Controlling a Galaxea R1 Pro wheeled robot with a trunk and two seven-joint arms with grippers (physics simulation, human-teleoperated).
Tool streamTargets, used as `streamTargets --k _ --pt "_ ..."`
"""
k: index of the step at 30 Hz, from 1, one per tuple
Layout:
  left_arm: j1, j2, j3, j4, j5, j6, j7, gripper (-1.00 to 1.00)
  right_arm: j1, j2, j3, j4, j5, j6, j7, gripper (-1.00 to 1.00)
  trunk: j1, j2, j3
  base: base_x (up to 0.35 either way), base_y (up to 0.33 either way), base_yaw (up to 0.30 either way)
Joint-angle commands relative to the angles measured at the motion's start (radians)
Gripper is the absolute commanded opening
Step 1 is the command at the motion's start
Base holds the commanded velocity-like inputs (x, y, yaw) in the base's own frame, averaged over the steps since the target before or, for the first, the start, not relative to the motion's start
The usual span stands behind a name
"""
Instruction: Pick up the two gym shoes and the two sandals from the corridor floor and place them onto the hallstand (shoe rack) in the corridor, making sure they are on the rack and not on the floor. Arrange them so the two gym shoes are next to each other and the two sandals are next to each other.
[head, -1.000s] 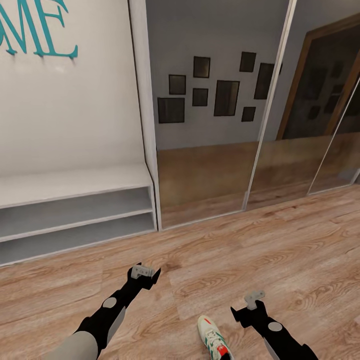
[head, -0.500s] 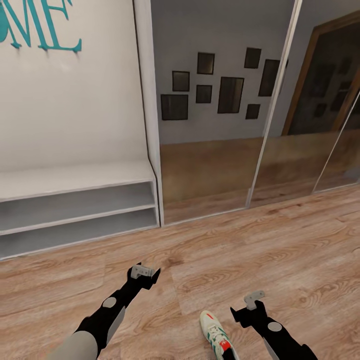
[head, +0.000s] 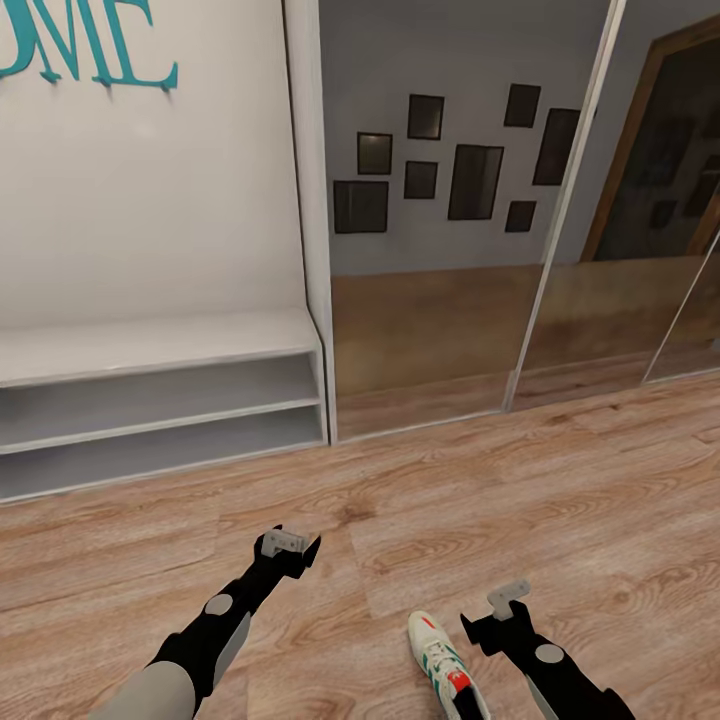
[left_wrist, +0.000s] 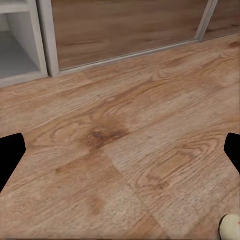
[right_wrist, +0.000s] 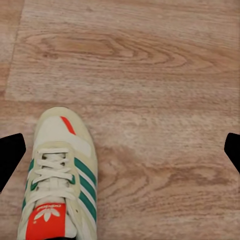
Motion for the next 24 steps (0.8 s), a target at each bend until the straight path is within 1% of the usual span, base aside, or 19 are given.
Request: streamTargets --k 1,6,8,17,20,22,23,24 --pt "-0.001 -0.001 0.007 0.000 -0.010 -0.004 -0.003 1.00 0.000 -0.001 0.002 0.001 0.008 -0.003 0.001 1.00 0.004 -0.008 -0.004 0.000 0.000 0.006" --pt "-0.001 -0.001 0.007 0.000 -0.010 -0.004 -0.003 1.00 0.000 0.000 0.002 0.005 0.008 -0.004 0.001 1.00 0.023 -0.043 -0.020 0.000 0.000 0.003" --pt "-0.001 -0.001 0.007 0.000 -0.010 -0.004 -0.003 1.00 0.000 0.001 0.002 0.010 0.008 -0.005 0.000 1.00 0.024 -0.044 -0.028 0.000 0.000 0.001" --pt "-0.001 -0.001 0.007 0.000 -0.010 -0.004 -0.003 1.00 0.000 0.000 0.000 0.031 0.008 -0.057 0.000 1.00 0.028 -0.046 -0.062 0.000 0.000 0.000" --pt "-0.001 -0.002 0.007 0.000 -0.010 -0.004 -0.003 1.00 0.000 0.000 0.000 0.045 0.009 -0.090 -0.003 1.00 0.030 -0.047 -0.074 0.000 0.000 0.000" --pt "-0.001 -0.002 0.007 0.000 -0.010 -0.005 -0.003 1.00 0.001 0.000 0.001 0.067 0.008 -0.126 -0.010 1.00 0.031 -0.047 -0.082 0.000 0.000 0.000" --pt "-0.001 -0.001 0.007 0.000 -0.010 -0.005 -0.003 1.00 0.001 0.001 0.001 0.091 0.008 -0.164 -0.021 1.00 0.031 -0.047 -0.086 0.000 0.000 0.000" --pt "-0.001 -0.001 0.007 0.000 -0.010 -0.005 -0.003 1.00 0.001 0.001 0.001 0.099 0.008 -0.176 -0.026 1.00 0.031 -0.048 -0.089 0.000 0.000 0.000"
